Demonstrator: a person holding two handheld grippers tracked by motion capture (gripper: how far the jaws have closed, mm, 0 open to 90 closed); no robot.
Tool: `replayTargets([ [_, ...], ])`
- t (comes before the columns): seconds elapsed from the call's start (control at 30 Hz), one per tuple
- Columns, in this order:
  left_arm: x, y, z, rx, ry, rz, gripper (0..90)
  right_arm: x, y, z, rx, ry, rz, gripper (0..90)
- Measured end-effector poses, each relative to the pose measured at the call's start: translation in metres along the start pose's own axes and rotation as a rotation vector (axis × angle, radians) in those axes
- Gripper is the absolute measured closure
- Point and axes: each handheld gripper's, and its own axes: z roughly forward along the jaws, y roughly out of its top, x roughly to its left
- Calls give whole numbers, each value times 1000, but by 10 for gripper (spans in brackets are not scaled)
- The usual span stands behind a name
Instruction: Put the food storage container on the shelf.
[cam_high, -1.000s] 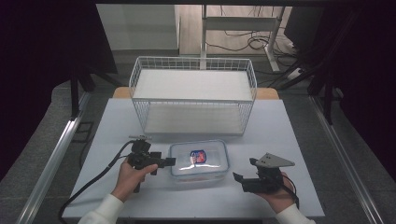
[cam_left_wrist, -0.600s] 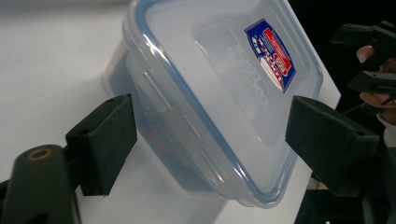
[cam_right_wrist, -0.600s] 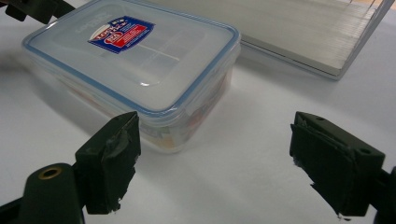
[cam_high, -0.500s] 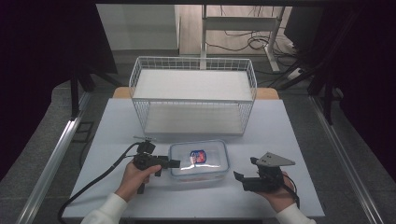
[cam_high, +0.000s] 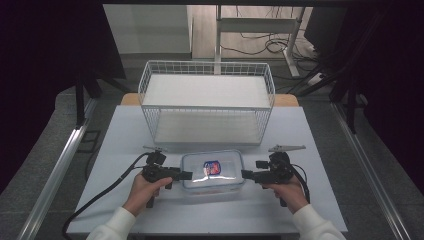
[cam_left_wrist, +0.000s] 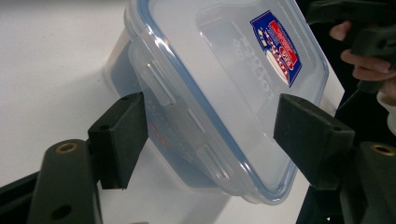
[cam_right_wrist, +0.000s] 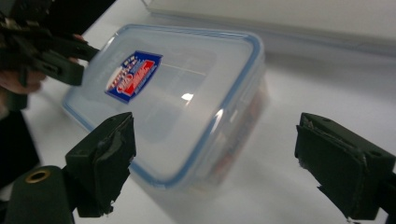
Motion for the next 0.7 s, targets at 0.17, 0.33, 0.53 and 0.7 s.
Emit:
replayTargets([
  [0.17,-1,0,-1,-8,3,3,286,-12,9,21,46,53,71,119],
  [0.33,0,0,-1,-5,9,6,304,-18,10,34,87,82,95,113],
  [0.53,1,-1,2,12,-6,-5,265,-17,10,38,99,103,101,113],
  [0.7,2,-1,5,15,-28,-15,263,-15,9,40,113,104,96,121],
])
